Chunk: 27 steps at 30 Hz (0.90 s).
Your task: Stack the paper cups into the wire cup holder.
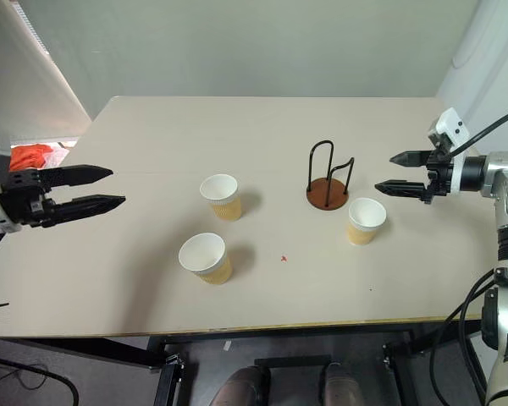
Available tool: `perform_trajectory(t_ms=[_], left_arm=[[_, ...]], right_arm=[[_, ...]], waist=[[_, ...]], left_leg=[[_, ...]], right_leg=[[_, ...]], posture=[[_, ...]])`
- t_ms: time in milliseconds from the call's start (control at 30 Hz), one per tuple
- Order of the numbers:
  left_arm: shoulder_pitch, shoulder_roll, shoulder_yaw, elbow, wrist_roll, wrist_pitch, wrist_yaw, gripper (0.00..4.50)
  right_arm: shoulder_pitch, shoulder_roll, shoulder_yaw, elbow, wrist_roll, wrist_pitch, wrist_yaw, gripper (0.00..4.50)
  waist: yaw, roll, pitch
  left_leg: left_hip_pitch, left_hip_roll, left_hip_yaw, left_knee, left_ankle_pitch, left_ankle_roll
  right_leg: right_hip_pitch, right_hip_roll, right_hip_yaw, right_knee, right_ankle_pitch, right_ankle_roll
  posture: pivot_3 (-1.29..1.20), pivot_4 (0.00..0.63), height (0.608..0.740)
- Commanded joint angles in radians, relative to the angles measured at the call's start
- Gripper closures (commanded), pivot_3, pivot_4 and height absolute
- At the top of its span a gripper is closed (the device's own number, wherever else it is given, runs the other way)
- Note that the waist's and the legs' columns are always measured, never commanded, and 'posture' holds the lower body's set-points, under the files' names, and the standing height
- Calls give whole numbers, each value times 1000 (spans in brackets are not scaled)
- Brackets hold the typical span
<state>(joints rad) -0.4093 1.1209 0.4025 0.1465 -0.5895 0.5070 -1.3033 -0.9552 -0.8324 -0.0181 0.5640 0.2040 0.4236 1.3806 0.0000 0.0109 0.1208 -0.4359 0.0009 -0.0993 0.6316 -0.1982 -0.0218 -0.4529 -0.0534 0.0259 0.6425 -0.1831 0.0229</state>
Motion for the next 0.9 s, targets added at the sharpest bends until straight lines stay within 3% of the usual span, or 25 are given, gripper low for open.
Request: perform_trajectory(t_ms=[33, 233, 533, 900], left_arm=[[0, 23, 46, -37, -17, 4, 6, 977], [-4, -9, 18, -48, 1, -12, 37, 977], [-146, -113, -58, -58, 6, -29, 132, 977], [-191, -142, -151, -130, 21, -11, 151, 977]], right_arm=[[-19, -2, -7, -25, 16, 0, -4, 0], [-10, -6, -11, -37, 16, 12, -12, 0], [55, -5, -8, -155, 32, 81, -43, 0], [15, 175, -39, -253, 73, 400, -366, 0]], waist=[[0, 0, 0], [1, 0, 0], [8, 0, 0], [0, -1, 0]], left_leg=[[0, 0, 0, 0, 0, 0], [0, 0, 0, 0, 0, 0], [0, -1, 0, 1, 1, 0], [1, 0, 0, 1, 2, -1]], right_leg=[[0, 0, 0, 0, 0, 0], [0, 0, 0, 0, 0, 0], [1, -1, 0, 0, 0, 0], [1, 0, -1, 1, 1, 1]], posture=[[0, 150, 740], [0, 150, 740], [0, 150, 740], [0, 150, 740]])
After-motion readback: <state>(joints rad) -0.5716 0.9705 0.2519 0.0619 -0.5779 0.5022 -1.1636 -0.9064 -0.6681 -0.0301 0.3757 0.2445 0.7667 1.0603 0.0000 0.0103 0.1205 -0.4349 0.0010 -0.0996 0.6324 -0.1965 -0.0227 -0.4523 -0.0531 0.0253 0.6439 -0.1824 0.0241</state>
